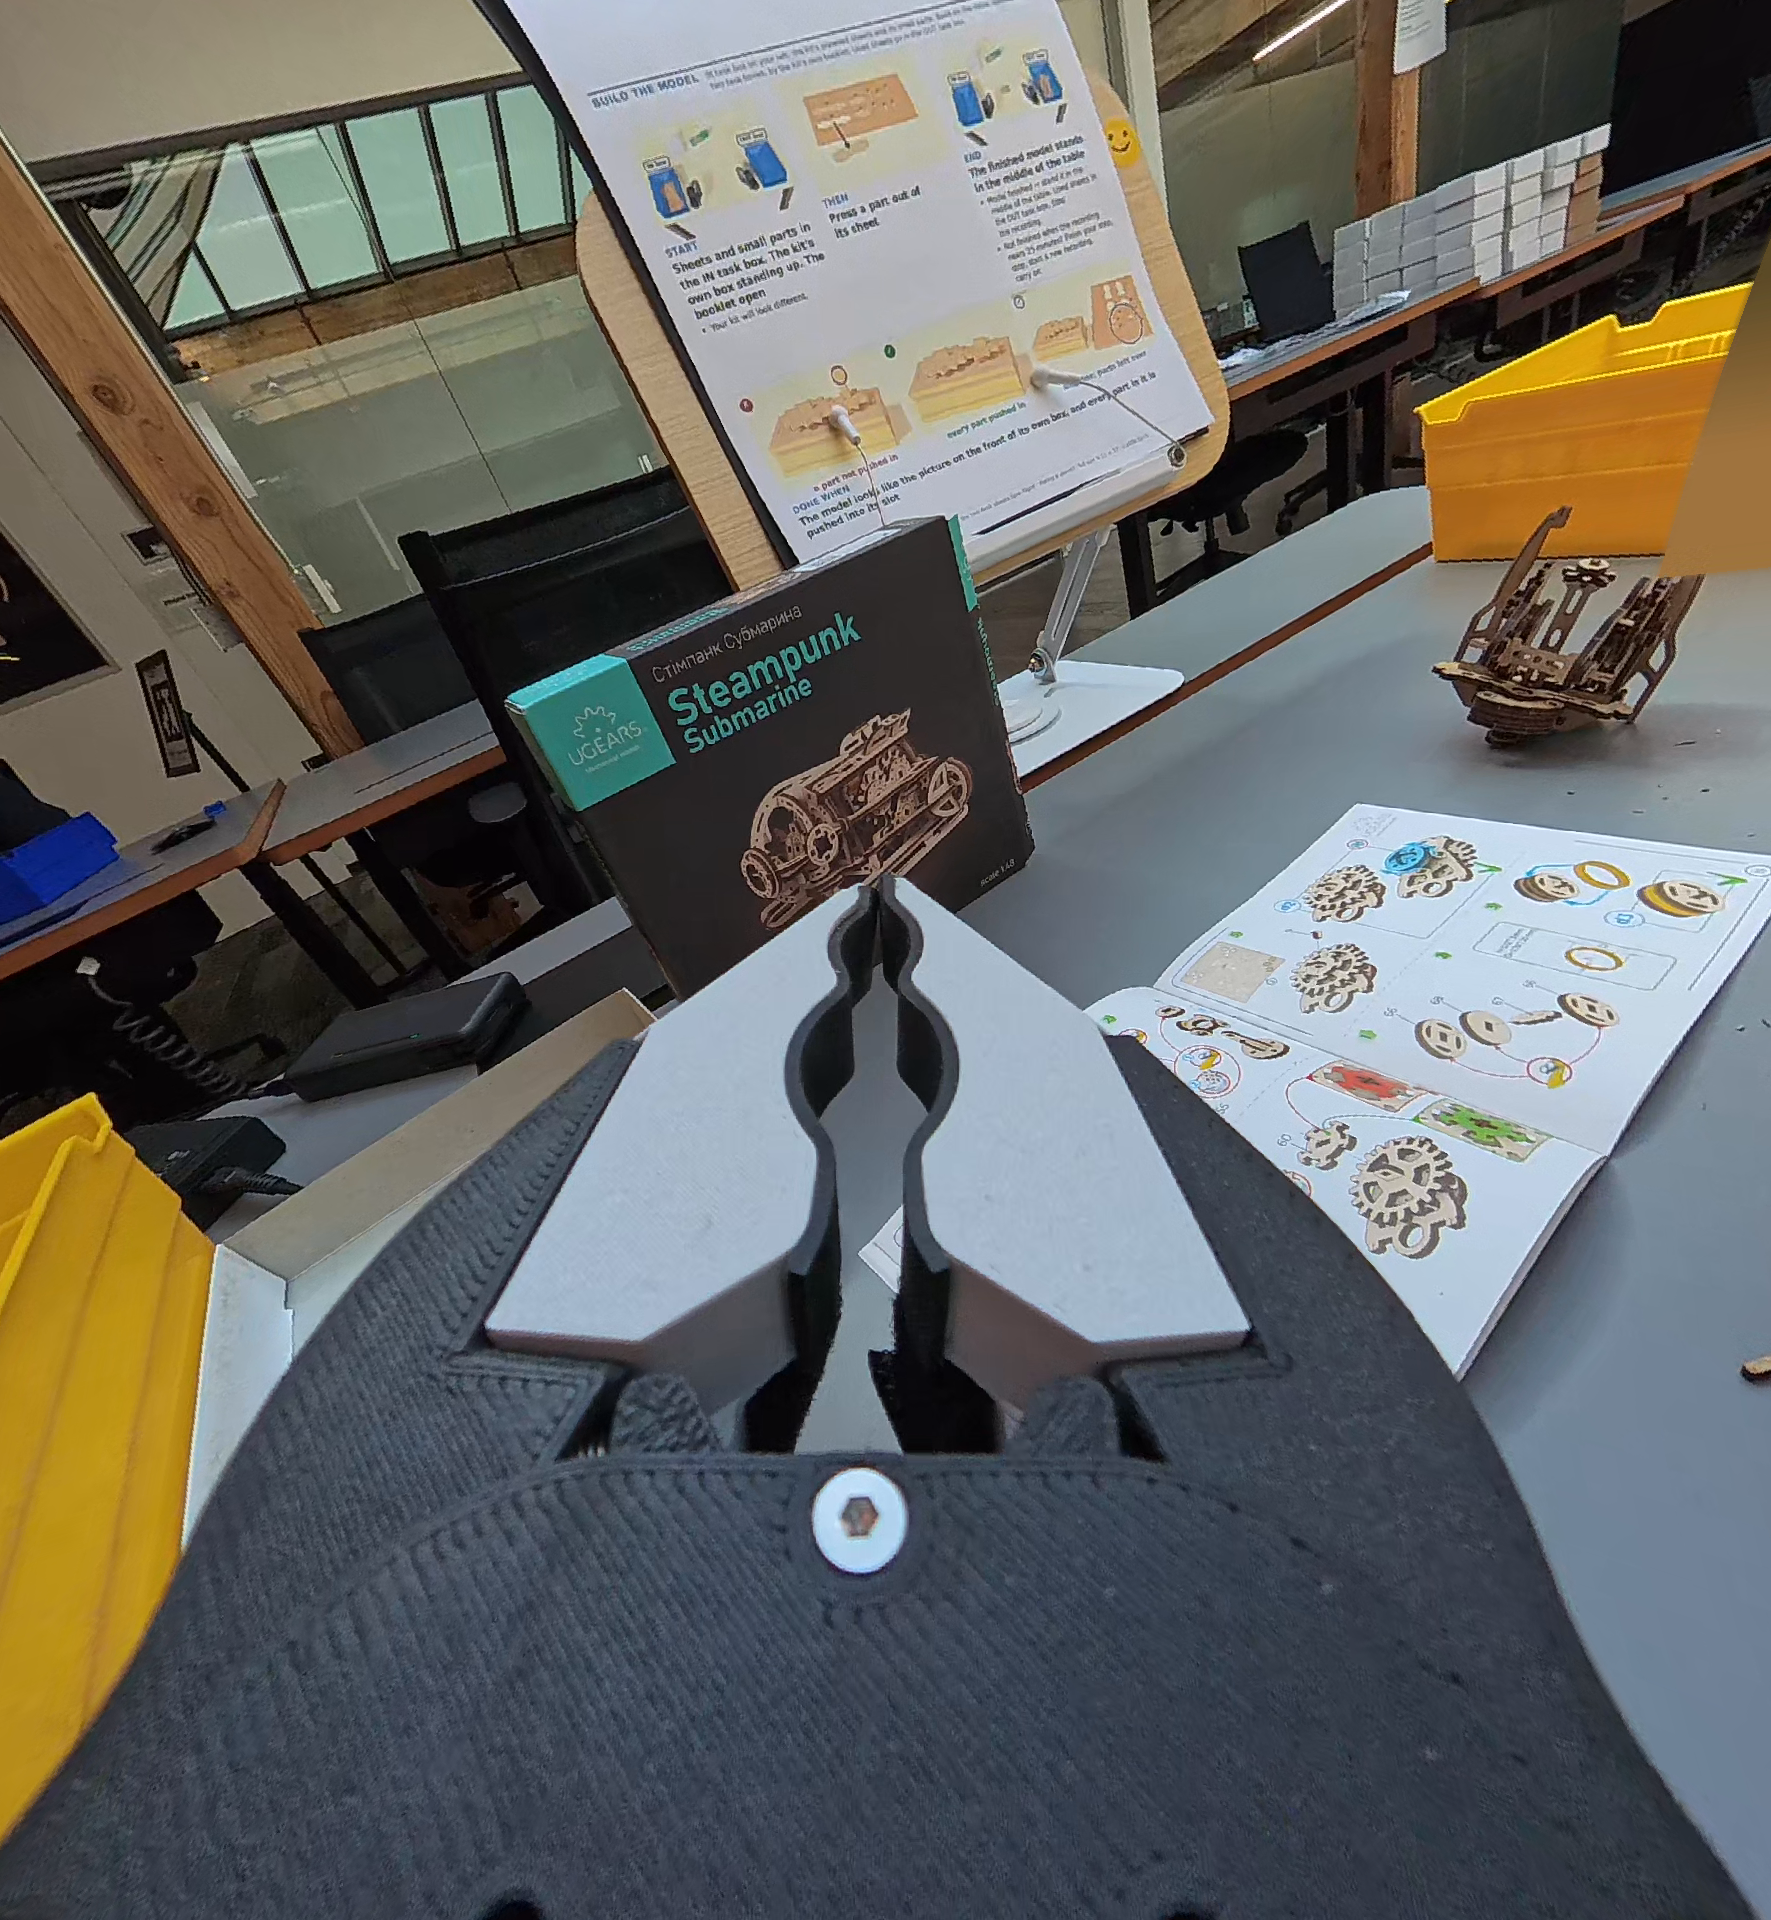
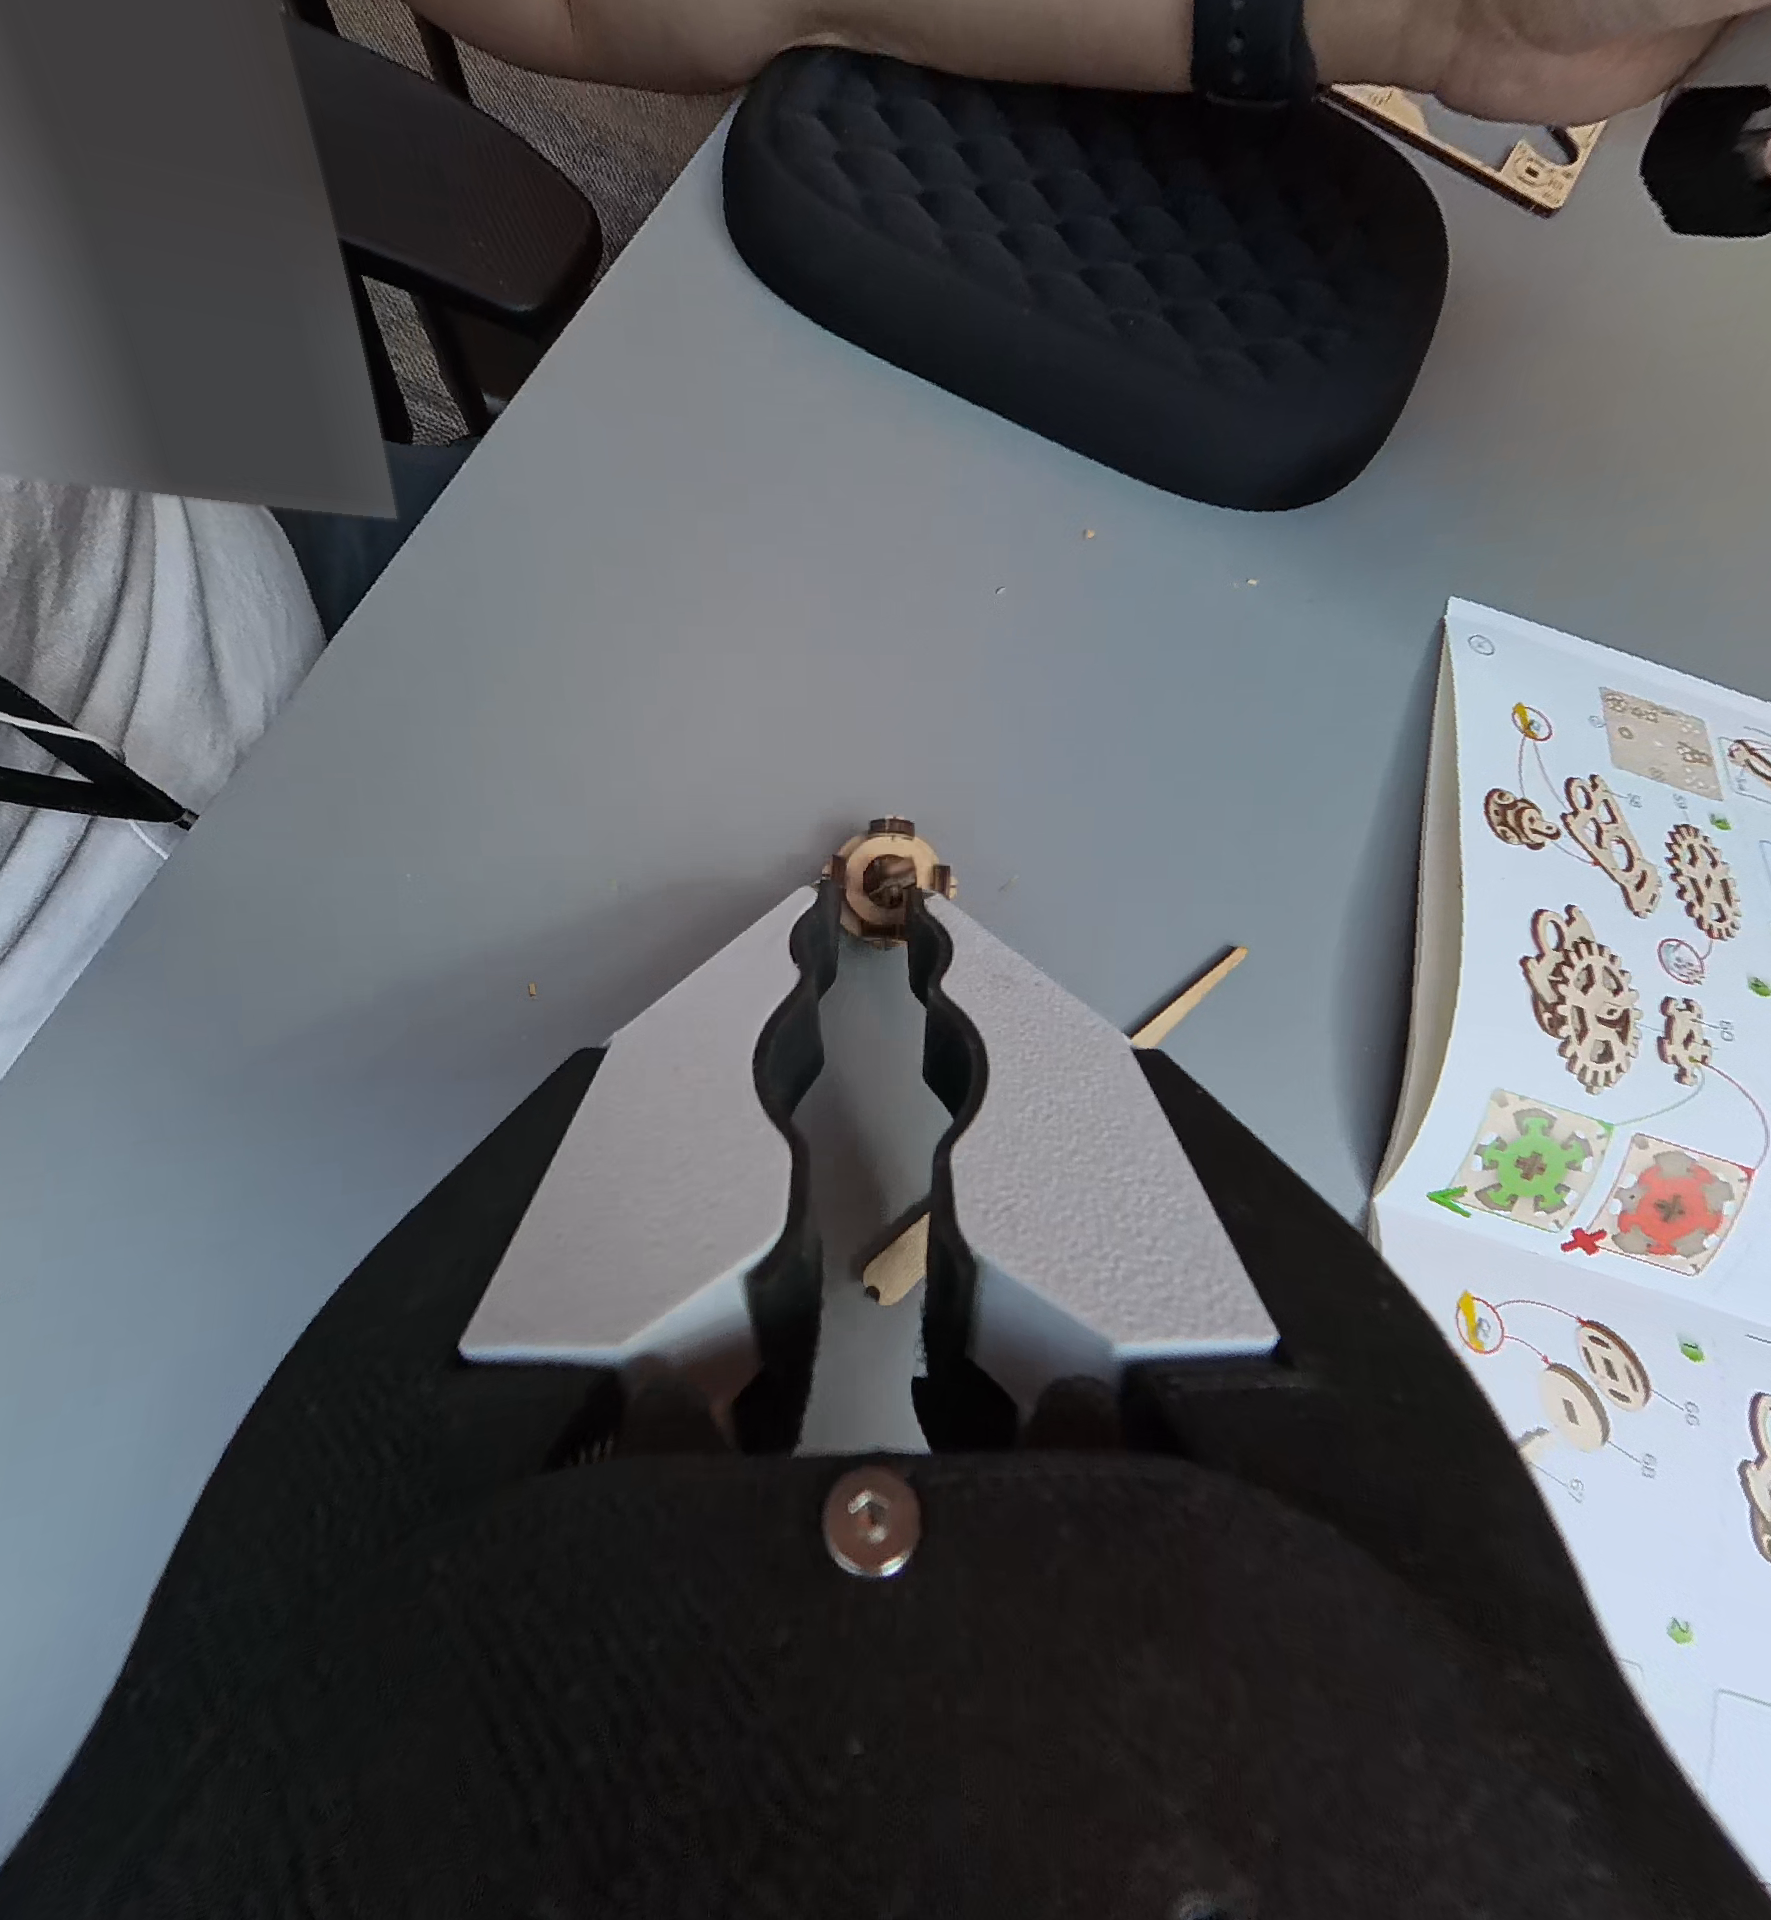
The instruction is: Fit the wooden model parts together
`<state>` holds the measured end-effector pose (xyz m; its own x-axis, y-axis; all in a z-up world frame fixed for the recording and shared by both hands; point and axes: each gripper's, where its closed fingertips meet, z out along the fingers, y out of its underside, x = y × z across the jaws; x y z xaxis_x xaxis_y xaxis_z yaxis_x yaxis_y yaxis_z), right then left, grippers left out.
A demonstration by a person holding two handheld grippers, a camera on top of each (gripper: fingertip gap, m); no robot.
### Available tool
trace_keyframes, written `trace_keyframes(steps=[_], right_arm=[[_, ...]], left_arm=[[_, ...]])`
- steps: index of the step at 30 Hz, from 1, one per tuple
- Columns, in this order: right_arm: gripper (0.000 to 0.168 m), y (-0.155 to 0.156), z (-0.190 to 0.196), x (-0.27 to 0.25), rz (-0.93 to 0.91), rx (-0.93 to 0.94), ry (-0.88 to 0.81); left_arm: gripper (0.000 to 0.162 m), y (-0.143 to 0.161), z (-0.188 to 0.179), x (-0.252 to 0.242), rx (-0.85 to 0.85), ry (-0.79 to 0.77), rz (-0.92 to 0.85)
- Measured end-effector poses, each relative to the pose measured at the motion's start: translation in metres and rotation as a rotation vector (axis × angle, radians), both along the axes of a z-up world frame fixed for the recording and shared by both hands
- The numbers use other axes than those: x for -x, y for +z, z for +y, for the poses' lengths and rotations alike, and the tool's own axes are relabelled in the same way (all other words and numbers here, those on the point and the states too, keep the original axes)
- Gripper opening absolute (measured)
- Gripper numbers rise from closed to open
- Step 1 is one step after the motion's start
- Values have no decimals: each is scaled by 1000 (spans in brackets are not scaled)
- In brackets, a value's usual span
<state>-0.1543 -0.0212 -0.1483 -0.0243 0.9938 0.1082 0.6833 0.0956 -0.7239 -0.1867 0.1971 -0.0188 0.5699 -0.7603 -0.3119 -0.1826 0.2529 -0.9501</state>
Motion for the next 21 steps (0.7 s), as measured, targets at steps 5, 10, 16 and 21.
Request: trace_keyframes(steps=[5,10,16,21], right_arm=[[11,4,1,2,19,-24,-1],[16,11,2,6,69,-32,-11],[20,10,2,11,82,-34,-12],[20,6,4,9,68,-32,-17]], left_arm=[[0,0,0,0,-1,1,1],[0,0,0,1,-3,4,3],[0,0,0,1,-7,6,9],[0,-1,0,0,-9,4,16]])
